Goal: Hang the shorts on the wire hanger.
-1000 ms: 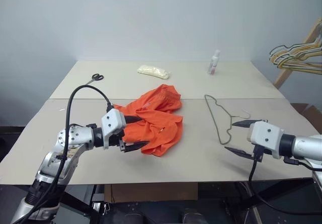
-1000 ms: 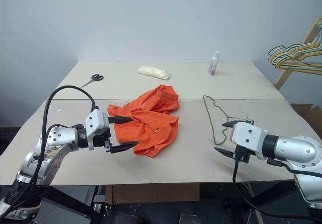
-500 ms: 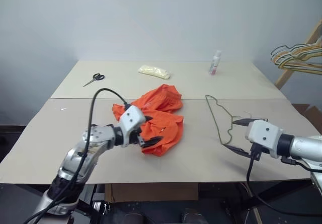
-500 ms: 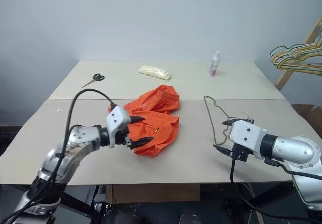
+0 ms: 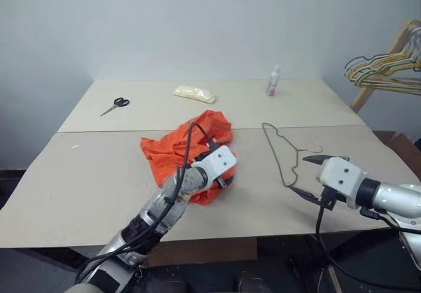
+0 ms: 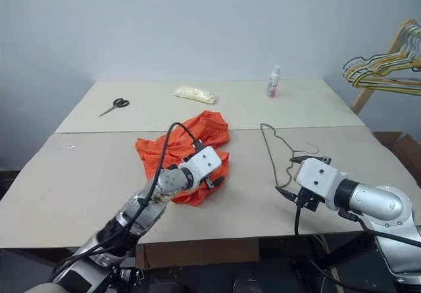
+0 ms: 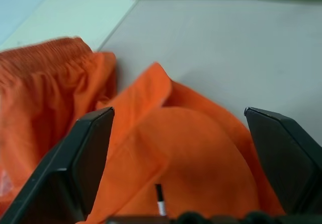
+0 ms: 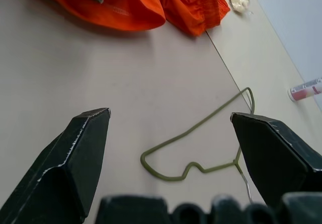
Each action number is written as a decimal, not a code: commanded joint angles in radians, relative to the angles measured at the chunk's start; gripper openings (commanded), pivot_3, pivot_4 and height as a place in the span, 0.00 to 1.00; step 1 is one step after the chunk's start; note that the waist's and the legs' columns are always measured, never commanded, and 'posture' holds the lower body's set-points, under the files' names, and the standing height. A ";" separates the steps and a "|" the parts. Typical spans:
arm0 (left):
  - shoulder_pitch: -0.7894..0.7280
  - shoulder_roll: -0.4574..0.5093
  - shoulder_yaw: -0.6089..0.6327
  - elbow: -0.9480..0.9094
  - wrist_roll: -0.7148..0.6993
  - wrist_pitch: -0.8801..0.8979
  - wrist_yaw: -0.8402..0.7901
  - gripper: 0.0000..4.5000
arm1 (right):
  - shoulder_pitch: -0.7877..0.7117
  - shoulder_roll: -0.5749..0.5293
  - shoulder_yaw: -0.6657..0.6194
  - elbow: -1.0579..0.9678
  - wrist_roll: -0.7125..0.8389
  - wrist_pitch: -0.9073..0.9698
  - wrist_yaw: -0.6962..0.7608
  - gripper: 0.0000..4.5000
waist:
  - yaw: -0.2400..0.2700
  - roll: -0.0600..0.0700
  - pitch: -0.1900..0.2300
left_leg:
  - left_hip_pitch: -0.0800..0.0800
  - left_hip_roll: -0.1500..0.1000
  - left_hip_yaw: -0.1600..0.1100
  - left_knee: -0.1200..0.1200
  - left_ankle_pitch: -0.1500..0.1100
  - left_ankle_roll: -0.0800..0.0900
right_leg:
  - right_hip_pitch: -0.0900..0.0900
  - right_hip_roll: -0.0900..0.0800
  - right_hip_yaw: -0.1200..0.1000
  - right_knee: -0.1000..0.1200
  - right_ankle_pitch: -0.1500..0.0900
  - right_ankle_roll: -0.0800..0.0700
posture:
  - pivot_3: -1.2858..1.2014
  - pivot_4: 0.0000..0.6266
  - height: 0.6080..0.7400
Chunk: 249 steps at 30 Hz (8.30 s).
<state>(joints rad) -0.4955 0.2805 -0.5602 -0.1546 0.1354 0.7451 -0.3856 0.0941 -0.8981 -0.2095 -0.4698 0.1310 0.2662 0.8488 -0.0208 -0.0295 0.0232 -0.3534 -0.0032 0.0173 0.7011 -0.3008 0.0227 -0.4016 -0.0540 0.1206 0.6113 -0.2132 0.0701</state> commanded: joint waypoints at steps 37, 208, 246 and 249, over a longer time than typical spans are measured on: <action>0.362 0.553 0.526 0.199 -0.373 -1.014 -0.824 0.01 | -0.149 -0.001 0.073 0.068 -0.011 -0.042 0.006 1.00 | 0.028 0.002 0.000 | 0.001 0.002 0.004 -0.003 0.000 0.000 | -0.001 -0.003 -0.003 0.001 -0.006 -0.010 | 0.54 0.00 1.00; 0.751 0.689 0.746 -0.114 -0.690 -0.677 -1.177 0.00 | -0.311 -0.015 0.504 0.076 -0.364 -0.455 0.271 0.01 | 0.008 0.004 0.012 | 0.018 0.006 -0.008 -0.008 -0.001 0.001 | 0.005 0.000 -0.015 0.019 -0.028 -0.016 | 0.53 0.00 1.00; 0.453 0.624 0.675 0.007 -0.674 -0.656 -1.212 0.00 | -0.563 0.077 0.686 0.532 -0.656 -0.690 -0.238 0.01 | -0.070 -0.002 0.021 | 0.017 0.004 -0.008 -0.013 0.012 -0.009 | 0.002 -0.004 -0.029 0.017 -0.012 -0.020 | 0.53 0.00 1.00; 0.505 0.687 0.642 -0.006 -0.646 -0.707 -1.229 0.00 | -0.548 0.024 0.677 0.502 -0.632 -0.743 -0.169 0.01 | -0.063 -0.002 0.022 | 0.025 0.007 -0.008 -0.013 0.012 -0.009 | 0.010 -0.002 -0.029 0.018 -0.012 -0.020 | 0.53 0.00 1.00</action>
<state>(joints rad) 0.0085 0.9401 0.0868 -0.1402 -0.5254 0.0807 -1.6027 -0.4526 -0.8526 0.5021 0.0657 -0.5263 -0.4406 0.6478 -0.0842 -0.0319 0.0450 -0.3272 0.0045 0.0093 0.6875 -0.2891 0.0134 -0.3911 -0.0559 0.0920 0.6293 -0.2254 0.0500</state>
